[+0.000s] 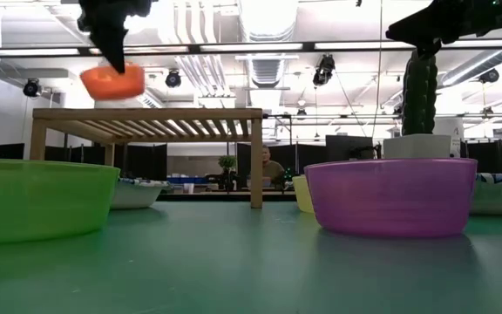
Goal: Place and stack bowls onto a shelf
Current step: Put the orange bowl on the shelf
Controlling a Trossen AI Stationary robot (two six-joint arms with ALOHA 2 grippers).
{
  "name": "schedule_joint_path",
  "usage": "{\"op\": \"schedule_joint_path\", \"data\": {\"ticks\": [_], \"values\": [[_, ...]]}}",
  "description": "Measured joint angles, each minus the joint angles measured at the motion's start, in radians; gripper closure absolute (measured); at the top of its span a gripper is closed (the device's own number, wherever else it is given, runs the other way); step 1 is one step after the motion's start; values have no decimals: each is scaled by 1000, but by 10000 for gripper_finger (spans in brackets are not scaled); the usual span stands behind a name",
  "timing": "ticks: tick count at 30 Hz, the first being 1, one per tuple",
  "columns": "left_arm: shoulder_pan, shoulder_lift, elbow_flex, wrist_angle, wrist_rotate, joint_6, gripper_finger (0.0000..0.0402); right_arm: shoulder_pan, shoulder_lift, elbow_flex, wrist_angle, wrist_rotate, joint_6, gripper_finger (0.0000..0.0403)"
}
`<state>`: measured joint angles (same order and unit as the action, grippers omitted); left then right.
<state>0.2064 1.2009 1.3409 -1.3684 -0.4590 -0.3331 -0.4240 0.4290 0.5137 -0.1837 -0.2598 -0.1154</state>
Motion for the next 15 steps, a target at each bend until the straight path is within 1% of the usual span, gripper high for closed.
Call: {"op": "schedule_joint_path", "data": {"ticks": [4,7,10,15], "values": [[110,-65,-103,97,52,97,401,0,0,0,0,0,0,332],[164,-71,-142,120,64,139,401,0,0,0,0,0,0,332],[190,-61,-152,122,76,168,401,0,0,0,0,0,0,332],[194,-26,-149,149,74,202,402,0,0,0,0,0,-11,332]]}}
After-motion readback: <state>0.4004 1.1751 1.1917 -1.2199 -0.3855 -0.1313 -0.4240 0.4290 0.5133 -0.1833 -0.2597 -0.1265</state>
